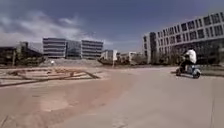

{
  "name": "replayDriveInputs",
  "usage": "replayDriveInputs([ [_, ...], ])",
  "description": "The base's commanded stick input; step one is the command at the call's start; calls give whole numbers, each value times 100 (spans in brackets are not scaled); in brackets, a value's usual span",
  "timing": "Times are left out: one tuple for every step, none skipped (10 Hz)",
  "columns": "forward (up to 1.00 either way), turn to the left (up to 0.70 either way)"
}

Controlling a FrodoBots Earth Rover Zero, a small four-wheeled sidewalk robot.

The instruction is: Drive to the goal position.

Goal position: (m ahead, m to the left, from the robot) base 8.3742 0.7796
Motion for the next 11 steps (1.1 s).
replayDriveInputs([
  [100,-1],
  [100,-1],
  [100,-1],
  [100,-1],
  [100,-1],
  [100,-1],
  [100,-1],
  [100,-1],
  [100,-1],
  [100,-1],
  [100,-1],
])
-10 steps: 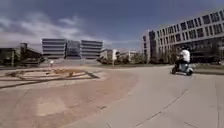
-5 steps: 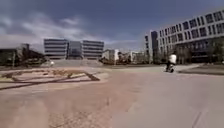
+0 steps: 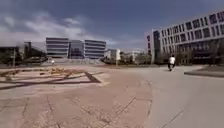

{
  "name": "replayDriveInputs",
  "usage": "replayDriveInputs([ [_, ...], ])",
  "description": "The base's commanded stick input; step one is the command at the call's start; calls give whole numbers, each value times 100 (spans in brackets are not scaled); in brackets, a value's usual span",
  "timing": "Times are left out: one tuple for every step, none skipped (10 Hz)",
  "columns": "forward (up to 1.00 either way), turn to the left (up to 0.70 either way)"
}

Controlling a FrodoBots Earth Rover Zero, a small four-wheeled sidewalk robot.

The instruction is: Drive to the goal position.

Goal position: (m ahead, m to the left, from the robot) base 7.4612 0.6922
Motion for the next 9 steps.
replayDriveInputs([
  [100,-1],
  [100,-1],
  [100,-1],
  [100,-1],
  [100,-1],
  [100,-1],
  [100,-1],
  [100,-1],
  [100,-1],
])
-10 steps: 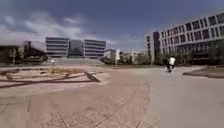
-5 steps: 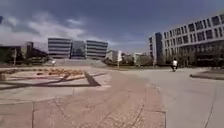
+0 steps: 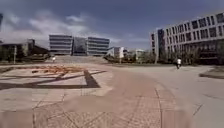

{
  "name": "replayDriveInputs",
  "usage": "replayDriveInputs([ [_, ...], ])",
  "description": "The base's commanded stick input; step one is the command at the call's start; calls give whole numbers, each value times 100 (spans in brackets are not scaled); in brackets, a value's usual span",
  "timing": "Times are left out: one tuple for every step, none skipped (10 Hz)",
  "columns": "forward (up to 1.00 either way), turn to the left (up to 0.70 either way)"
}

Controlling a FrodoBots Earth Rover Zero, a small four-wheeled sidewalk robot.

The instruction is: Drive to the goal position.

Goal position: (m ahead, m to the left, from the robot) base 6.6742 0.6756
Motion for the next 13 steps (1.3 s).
replayDriveInputs([
  [100,-1],
  [100,-1],
  [100,-1],
  [100,-1],
  [100,-1],
  [100,-1],
  [100,-1],
  [100,-1],
  [100,-1],
  [100,-1],
  [100,-1],
  [100,-1],
  [100,-1],
])
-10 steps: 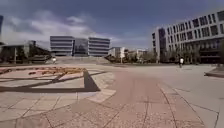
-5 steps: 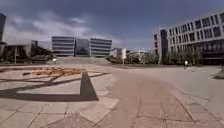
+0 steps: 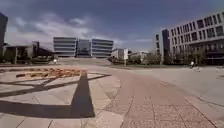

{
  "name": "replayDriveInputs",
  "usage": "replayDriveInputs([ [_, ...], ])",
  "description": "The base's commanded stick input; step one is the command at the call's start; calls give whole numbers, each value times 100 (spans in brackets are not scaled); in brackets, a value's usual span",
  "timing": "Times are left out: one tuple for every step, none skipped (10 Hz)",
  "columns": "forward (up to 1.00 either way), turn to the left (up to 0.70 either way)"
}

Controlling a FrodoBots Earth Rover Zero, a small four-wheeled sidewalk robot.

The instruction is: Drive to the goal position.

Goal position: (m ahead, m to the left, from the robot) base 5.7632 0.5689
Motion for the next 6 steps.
replayDriveInputs([
  [100,-1],
  [100,-1],
  [100,-1],
  [100,-1],
  [100,-1],
  [100,-1],
])
